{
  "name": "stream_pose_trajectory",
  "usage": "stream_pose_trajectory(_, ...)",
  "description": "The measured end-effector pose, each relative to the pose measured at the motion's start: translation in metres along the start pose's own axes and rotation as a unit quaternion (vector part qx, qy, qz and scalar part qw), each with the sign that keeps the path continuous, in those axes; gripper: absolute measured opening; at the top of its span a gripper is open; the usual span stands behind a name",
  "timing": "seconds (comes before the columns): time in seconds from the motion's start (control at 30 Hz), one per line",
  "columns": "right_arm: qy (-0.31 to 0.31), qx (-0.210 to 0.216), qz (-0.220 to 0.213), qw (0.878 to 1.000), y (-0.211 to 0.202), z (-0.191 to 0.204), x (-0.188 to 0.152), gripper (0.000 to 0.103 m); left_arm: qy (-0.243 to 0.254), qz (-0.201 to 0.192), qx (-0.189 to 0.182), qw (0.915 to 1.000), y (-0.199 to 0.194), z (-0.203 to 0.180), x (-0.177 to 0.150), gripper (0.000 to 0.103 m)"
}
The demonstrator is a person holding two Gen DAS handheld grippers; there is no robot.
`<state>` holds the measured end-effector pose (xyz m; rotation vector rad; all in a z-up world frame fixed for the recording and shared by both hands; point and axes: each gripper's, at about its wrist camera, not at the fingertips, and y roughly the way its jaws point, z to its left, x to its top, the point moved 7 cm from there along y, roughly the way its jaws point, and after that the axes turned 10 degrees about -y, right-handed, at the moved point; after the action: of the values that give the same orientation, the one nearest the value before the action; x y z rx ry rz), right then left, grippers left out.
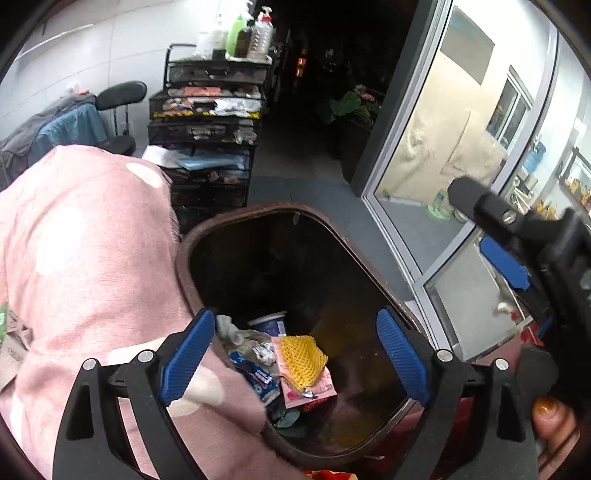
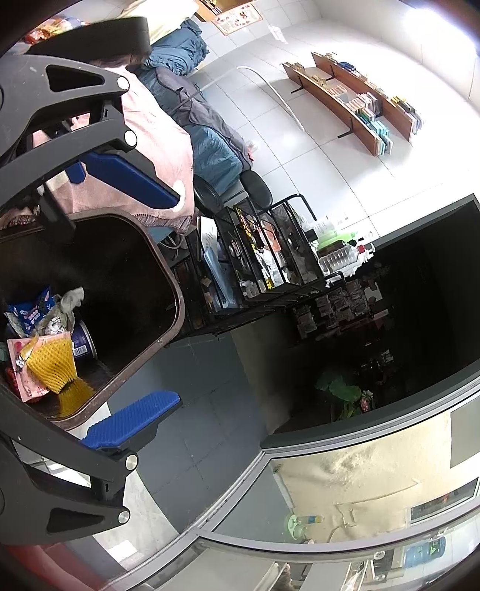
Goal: Collect trash
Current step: 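Open the right tool over the bin while the left tool releases the white tissue, then move the left tool to the green milk carton on the bed and grasp it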
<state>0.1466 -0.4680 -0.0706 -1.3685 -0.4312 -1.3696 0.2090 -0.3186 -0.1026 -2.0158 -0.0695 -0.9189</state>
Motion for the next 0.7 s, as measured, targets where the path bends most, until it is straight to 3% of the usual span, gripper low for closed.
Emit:
stream_pose_trajectory(0.33,-0.048,0.078,0.045,0.995,0.014,0.029,-0.012,0.097,-0.002,-0.056,0.012,0.9984,-0.064,0.043,-0.002,0.092)
stream_pose_trajectory(0.57,-0.076,0.097,0.064,0.990,0.022,0.054,-0.026,0.097,-0.013,-0.064,0.057,0.9962,-0.098,0.103,-0.006,0.093)
stream_pose_trajectory(0.7,-0.089,0.106,0.077,0.987,0.026,0.064,-0.031,0.097,0.018,-0.051,0.104,0.9931,-0.109,0.141,-0.006,0.093)
